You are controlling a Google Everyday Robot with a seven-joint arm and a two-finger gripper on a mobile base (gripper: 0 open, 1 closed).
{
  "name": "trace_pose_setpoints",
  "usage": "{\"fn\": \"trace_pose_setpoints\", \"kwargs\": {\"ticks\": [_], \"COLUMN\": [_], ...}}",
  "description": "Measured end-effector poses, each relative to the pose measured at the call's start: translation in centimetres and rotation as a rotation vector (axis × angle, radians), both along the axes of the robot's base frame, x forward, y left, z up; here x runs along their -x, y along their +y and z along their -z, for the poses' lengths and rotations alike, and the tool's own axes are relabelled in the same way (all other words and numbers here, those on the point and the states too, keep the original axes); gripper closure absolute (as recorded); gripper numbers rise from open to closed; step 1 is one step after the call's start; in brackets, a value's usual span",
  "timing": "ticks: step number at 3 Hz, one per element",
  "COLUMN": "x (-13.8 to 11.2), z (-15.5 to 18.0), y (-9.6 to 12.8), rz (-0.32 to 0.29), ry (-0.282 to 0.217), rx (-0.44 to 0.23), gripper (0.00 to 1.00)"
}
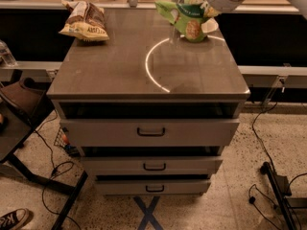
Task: Move green rice chip bag near brown chip bag
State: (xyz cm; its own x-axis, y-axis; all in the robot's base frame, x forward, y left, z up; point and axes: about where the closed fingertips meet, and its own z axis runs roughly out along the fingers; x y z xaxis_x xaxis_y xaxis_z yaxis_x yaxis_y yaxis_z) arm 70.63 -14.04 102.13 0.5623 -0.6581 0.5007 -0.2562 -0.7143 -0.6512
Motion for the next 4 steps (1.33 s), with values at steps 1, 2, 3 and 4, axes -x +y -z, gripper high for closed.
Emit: {"fn": "trace_pose_setpoints", "kwargs": {"ticks": [1,2,3,4], "x": [-0.6,-1.3,-1.6,-1.2], "z": [1.1,3.3,4.7,5.6], "y": [2.2,6.0,9.9,13.7], "rz": [-0.045,-0.134,-0.232,-0.327], "ry": [-0.009,0.001,0.016,0.027], "rx": [-0.048,-0.136,-0.221,-0.303], "gripper": [1.00,1.00,1.00,1.00]}}
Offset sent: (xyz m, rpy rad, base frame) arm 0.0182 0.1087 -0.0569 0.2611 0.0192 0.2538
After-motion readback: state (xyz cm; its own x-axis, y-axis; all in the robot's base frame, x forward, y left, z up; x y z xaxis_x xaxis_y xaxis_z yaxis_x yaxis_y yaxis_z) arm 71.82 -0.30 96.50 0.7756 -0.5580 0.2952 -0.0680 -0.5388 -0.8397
